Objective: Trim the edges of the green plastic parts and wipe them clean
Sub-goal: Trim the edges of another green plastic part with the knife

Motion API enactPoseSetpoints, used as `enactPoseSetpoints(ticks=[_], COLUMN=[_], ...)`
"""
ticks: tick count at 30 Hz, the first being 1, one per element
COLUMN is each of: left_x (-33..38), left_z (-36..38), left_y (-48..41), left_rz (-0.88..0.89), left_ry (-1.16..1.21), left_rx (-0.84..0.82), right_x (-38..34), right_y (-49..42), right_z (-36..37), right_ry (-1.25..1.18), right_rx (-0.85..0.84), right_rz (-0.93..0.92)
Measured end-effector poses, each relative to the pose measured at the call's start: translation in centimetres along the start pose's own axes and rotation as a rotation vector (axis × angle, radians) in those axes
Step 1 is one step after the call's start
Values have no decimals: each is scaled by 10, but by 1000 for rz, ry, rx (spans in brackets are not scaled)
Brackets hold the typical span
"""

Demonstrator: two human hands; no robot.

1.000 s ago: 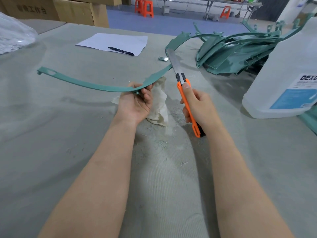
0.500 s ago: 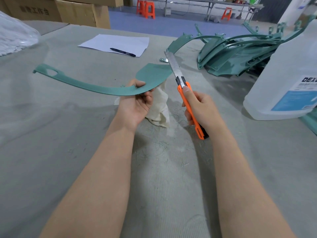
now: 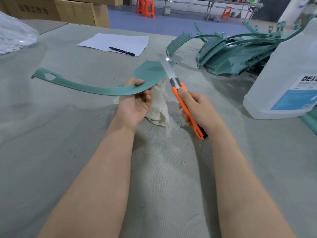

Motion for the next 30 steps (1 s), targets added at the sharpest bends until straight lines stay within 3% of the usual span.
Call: enactPoseSetpoints(ticks=[14, 21, 30], left_x=[2, 0, -1], left_z=[-6, -4, 0], left_y=[-2, -1, -1], left_rz=[87, 21, 30], left_ry=[40, 80, 145], left_rx=[100, 60, 43], right_x=[-14, -2, -3], right_y=[11, 0, -1], right_z=[33, 5, 12], right_ry=[-4, -40, 0], right_rx=[-320, -1, -58], right_rz=[1, 28, 25])
Point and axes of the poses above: each hand's wrist, its own y-axis away from the middle knuckle, its own z-axis out of the palm, x = y × z, the point moved 7 cm from there along -y, towards the middle knuckle, and after that the axes turned 9 degrees about -x, right-handed, at the moved point
